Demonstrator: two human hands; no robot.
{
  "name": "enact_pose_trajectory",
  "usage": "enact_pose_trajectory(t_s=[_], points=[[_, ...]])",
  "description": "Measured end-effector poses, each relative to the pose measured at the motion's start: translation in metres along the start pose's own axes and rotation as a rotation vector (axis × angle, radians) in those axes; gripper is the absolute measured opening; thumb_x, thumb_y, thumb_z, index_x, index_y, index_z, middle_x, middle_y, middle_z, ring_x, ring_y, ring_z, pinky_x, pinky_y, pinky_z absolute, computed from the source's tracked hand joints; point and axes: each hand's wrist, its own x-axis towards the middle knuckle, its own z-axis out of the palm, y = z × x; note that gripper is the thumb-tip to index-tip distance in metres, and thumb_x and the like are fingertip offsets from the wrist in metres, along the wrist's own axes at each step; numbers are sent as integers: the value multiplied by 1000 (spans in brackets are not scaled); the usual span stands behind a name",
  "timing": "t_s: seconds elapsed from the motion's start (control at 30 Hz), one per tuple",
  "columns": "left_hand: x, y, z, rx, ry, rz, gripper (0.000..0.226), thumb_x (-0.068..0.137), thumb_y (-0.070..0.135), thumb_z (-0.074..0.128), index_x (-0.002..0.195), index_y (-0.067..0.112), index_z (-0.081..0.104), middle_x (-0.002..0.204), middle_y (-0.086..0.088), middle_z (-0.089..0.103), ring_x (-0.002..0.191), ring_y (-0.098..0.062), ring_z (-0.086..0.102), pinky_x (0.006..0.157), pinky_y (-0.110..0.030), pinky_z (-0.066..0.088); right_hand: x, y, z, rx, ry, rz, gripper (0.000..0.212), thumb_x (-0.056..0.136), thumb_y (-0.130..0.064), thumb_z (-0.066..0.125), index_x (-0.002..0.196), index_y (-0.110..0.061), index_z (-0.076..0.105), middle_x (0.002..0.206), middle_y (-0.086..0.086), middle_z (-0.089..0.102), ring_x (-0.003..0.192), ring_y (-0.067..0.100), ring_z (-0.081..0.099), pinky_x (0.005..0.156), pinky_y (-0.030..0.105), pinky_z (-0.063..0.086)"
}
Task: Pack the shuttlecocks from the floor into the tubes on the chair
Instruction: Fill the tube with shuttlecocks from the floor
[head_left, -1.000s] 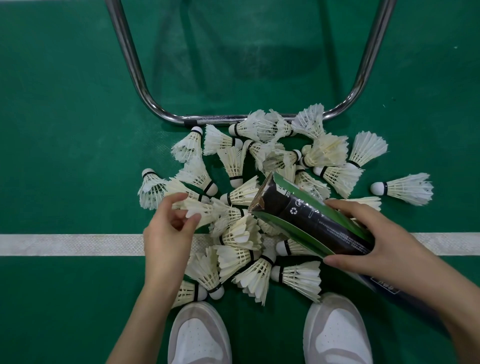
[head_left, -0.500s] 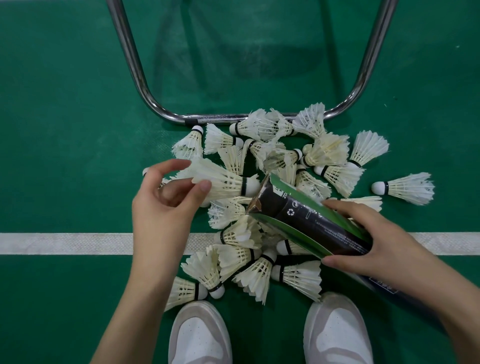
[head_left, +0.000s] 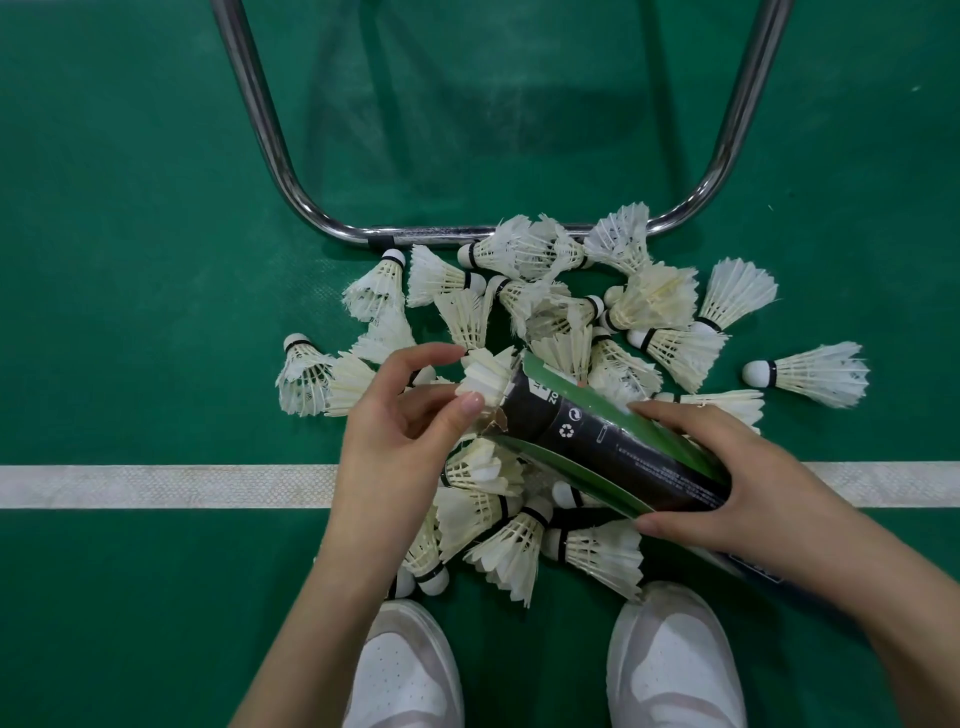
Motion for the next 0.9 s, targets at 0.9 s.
enact_pose_trajectory(t_s=[0.9], points=[[-2,-10,10,189,-276,25,56,81,8,70,119,43,48,95,11,72,90,1,65,76,-5,44,0,-1,4,-56,5,-59,76,58,-47,79,109,-70,28,111,-38,37,107,-19,36,77,6,39]])
